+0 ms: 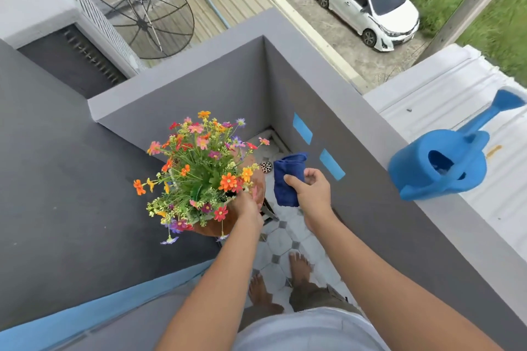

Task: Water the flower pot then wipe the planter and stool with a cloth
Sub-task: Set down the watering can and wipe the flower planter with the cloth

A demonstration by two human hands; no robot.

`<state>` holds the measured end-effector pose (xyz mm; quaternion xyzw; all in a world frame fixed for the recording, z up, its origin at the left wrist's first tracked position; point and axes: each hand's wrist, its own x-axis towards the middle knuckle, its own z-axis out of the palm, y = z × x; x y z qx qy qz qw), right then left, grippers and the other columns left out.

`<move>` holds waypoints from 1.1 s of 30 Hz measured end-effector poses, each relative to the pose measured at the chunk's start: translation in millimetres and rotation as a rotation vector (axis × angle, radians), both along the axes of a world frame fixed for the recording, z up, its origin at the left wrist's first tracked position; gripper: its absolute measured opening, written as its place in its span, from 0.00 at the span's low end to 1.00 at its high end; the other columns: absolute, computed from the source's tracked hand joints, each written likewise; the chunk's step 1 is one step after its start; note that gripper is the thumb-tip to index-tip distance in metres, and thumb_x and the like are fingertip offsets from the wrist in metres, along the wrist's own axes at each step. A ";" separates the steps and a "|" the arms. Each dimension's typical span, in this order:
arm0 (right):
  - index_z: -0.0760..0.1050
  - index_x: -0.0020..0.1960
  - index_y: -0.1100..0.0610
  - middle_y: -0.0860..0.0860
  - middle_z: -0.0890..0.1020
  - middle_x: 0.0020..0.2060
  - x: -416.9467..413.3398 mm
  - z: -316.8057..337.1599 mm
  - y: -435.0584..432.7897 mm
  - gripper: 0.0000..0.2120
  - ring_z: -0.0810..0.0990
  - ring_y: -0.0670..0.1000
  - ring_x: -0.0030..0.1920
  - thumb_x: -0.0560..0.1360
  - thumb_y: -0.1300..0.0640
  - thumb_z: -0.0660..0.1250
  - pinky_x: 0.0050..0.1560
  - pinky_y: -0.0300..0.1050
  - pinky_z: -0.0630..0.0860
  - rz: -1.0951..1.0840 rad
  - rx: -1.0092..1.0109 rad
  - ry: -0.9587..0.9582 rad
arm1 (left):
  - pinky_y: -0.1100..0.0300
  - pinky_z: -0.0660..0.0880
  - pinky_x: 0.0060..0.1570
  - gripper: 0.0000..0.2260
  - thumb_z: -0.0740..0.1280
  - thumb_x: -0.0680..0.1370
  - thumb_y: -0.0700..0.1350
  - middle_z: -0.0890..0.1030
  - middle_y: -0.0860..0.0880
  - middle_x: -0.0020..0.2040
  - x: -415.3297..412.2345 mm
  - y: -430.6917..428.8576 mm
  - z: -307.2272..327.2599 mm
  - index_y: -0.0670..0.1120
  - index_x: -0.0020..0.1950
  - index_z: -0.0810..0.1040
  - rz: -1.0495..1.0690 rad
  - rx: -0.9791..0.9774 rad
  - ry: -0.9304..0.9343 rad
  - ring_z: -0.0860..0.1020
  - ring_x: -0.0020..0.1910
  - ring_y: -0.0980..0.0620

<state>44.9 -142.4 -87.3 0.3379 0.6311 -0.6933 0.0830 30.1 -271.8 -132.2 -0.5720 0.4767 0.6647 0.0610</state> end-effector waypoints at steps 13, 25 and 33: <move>0.79 0.56 0.56 0.51 0.84 0.46 -38.7 -4.9 0.2 0.12 0.83 0.48 0.43 0.74 0.58 0.75 0.37 0.37 0.79 0.080 -0.001 0.098 | 0.59 0.64 0.32 0.11 0.57 0.77 0.32 0.81 0.42 0.40 -1.3 -20.6 27.9 0.41 0.46 0.78 -0.012 -0.186 0.023 0.67 0.32 0.49; 0.76 0.60 0.53 0.48 0.78 0.53 -92.8 47.3 -54.6 0.19 0.77 0.49 0.52 0.73 0.49 0.75 0.55 0.47 0.77 0.131 0.290 0.487 | 0.65 0.58 0.19 0.12 0.52 0.83 0.37 0.70 0.47 0.29 19.1 -60.8 145.8 0.42 0.41 0.67 -0.299 0.023 0.243 0.65 0.22 0.55; 0.78 0.61 0.60 0.51 0.79 0.53 -36.6 79.6 -89.3 0.16 0.78 0.46 0.54 0.74 0.59 0.73 0.56 0.38 0.72 0.247 0.250 0.774 | 0.65 0.58 0.19 0.13 0.55 0.85 0.44 0.72 0.49 0.26 1.2 -53.6 180.4 0.42 0.42 0.70 -0.316 -0.078 0.355 0.65 0.22 0.56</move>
